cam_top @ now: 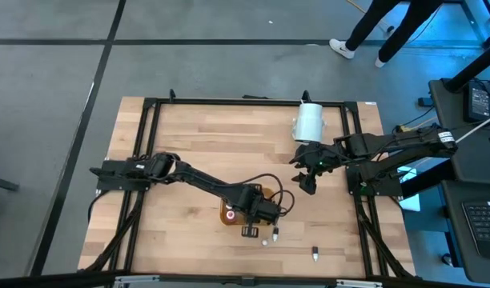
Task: Pick & Place food coloring
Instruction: Put the small blue food coloring bottle in the yellow bin
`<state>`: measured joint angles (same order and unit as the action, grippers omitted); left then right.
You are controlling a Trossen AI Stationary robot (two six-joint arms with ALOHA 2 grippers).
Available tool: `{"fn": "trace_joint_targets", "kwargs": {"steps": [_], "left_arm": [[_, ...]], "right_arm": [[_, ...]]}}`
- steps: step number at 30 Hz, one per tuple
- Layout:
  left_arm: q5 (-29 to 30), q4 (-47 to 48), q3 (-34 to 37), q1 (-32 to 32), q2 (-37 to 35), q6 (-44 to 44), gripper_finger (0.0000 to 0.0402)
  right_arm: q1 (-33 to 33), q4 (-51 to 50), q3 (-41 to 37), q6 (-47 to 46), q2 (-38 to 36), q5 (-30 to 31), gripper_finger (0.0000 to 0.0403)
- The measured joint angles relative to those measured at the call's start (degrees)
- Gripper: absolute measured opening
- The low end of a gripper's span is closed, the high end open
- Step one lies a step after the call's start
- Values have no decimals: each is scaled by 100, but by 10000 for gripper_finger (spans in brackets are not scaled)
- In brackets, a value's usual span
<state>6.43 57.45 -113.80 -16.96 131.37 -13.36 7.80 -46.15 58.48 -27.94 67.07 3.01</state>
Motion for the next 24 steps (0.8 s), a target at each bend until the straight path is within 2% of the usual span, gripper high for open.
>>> {"fn": "trace_joint_targets", "kwargs": {"steps": [13,24], "left_arm": [[-206,77,0,62,59,-44,55],[-163,-189,0,62,59,104,94]], "right_arm": [[1,-1,0,3,0,0,254],[0,0,0,7,0,0,254]]}}
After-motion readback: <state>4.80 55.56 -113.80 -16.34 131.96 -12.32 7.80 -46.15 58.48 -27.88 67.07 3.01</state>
